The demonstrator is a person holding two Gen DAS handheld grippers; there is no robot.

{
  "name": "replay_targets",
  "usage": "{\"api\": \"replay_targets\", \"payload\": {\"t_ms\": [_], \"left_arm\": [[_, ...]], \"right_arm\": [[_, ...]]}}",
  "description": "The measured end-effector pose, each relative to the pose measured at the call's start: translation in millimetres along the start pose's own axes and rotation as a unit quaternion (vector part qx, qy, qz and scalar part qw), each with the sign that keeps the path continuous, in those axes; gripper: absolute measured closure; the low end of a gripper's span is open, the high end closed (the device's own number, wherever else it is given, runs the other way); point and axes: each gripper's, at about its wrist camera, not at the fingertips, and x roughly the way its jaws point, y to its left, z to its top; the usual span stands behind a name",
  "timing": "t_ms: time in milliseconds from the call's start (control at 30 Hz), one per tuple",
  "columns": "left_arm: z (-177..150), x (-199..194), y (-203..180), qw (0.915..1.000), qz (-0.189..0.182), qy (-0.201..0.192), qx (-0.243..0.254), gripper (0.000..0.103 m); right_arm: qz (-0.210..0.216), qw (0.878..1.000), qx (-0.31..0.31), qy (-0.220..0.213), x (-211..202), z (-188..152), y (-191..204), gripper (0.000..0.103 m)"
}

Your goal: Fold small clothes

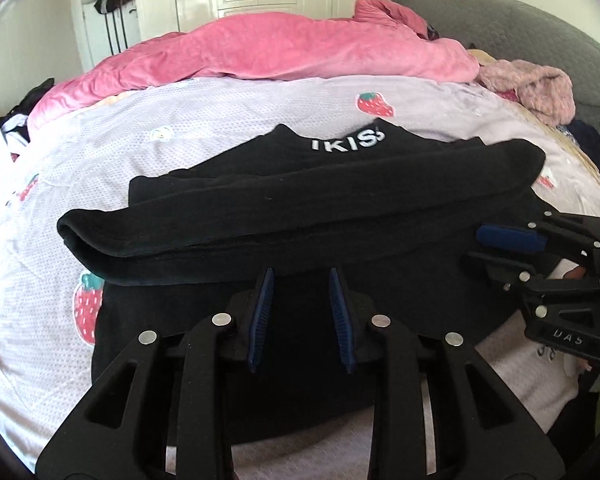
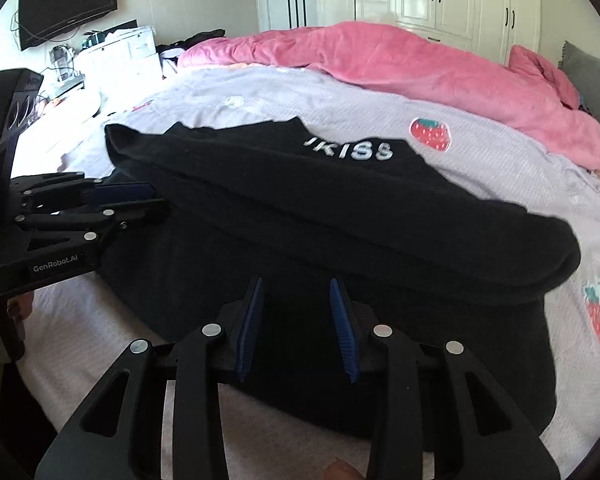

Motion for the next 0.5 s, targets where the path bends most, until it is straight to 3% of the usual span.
{"api": "replay_targets", "payload": {"t_ms": [267, 500], "left_arm": [[14, 14, 16, 0.9998, 0.008, -0.003, -0.019, 0.074], [36, 17, 40, 0.9975, 0.023, -0.049, -0.047, 0.067]], "right_arm": [[-0.018, 1.000, 0.001, -0.016, 18, 22, -15, 0.071], [-0.045, 0.998, 0.024, -0.044, 18, 45, -39, 0.071]]}}
